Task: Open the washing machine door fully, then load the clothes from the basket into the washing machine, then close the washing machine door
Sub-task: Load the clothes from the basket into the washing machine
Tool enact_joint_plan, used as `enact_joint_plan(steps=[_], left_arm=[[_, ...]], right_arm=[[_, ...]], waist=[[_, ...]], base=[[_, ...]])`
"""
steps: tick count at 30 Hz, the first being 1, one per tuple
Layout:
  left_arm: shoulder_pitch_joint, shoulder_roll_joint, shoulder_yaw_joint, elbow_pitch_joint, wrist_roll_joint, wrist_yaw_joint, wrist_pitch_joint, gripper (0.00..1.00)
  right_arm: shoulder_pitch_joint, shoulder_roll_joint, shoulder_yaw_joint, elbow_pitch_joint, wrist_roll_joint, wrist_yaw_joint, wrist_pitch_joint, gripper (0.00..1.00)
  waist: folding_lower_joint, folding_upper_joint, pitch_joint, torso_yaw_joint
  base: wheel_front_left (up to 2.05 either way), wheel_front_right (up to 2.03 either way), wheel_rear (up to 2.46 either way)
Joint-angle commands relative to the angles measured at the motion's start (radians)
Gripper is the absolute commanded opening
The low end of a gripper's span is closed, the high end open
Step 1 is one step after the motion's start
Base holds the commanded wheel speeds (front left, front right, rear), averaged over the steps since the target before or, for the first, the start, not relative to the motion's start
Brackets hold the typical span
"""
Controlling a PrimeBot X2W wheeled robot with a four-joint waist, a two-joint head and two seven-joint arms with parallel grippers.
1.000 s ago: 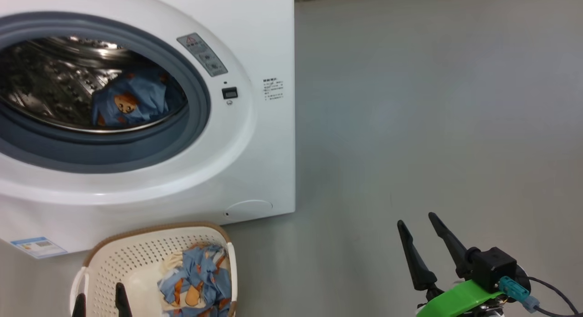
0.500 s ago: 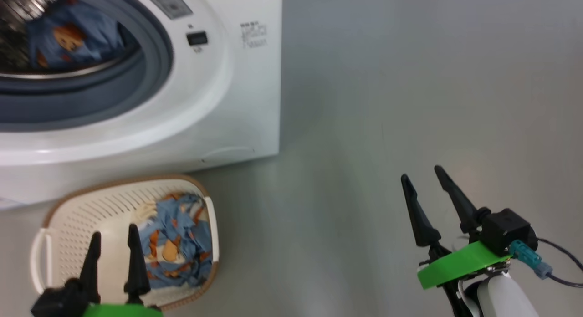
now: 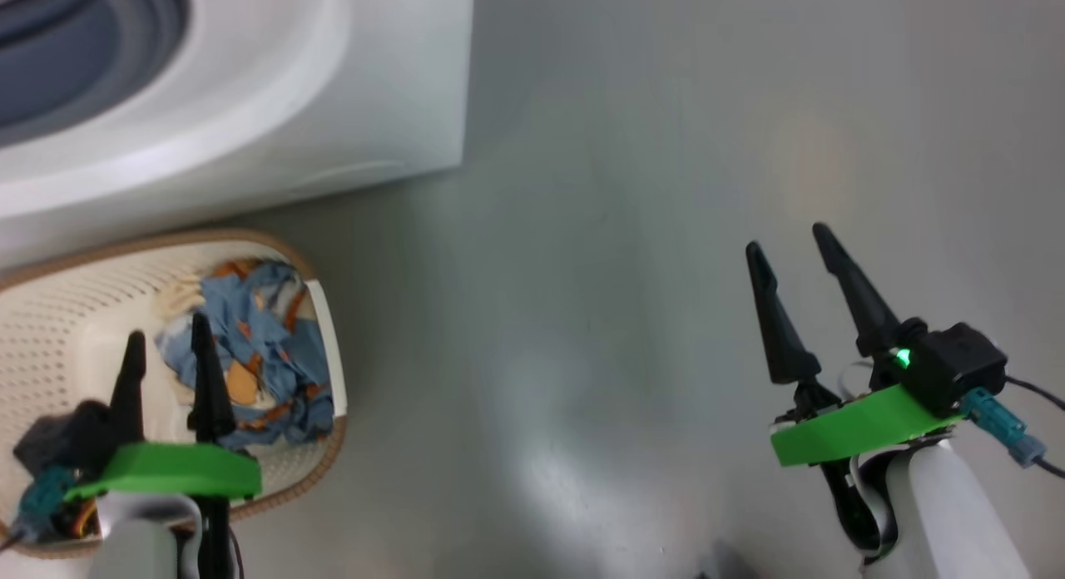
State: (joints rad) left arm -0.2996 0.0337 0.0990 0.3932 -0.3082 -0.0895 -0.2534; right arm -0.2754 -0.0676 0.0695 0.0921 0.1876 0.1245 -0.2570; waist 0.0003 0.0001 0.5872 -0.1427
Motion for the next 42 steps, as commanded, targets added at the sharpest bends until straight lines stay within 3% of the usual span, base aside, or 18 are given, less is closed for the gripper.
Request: enact_joint_plan(steps=[1, 19, 29, 34, 42], left_arm=[[-0.019, 0.017, 0.033, 0.010, 0.015, -0.012, -0.008, 1.00], [-0.271, 0.070, 0.031, 0.380, -0.010, -0.041, -0.008, 1.00], [-0.390, 0.137, -0.117, 0.535, -0.160, -0.041, 0.035, 1.00], [-0.443, 0.187, -0.147, 0.607, -0.184, -0.041, 0.052, 1.00], [-0.543, 0.185, -0.180, 0.682, -0.239, -0.041, 0.128, 1.00]], right_arm=[[-0.002, -0.003, 0.012, -0.029, 0.004, 0.006, -0.005, 1.00], [-0.025, 0.005, 0.003, -0.080, 0.007, 0.006, -0.005, 1.00], [-0.026, 0.008, -0.011, -0.095, 0.007, 0.006, -0.005, 1.00], [-0.024, 0.009, -0.012, -0.100, 0.005, 0.006, -0.005, 1.00], [-0.014, 0.003, -0.025, -0.112, 0.005, 0.006, -0.005, 1.00]], waist=[[-0.0003, -0.0001, 0.097, -0.025], [-0.0003, -0.0001, 0.260, -0.023], [-0.0003, -0.0001, 0.324, -0.019], [-0.0003, -0.0001, 0.341, -0.019], [-0.0003, -0.0001, 0.382, -0.015]], base=[[0.00, 0.00, 0.00], [0.00, 0.00, 0.00], [0.00, 0.00, 0.00], [0.00, 0.00, 0.00], [0.00, 0.00, 0.00]])
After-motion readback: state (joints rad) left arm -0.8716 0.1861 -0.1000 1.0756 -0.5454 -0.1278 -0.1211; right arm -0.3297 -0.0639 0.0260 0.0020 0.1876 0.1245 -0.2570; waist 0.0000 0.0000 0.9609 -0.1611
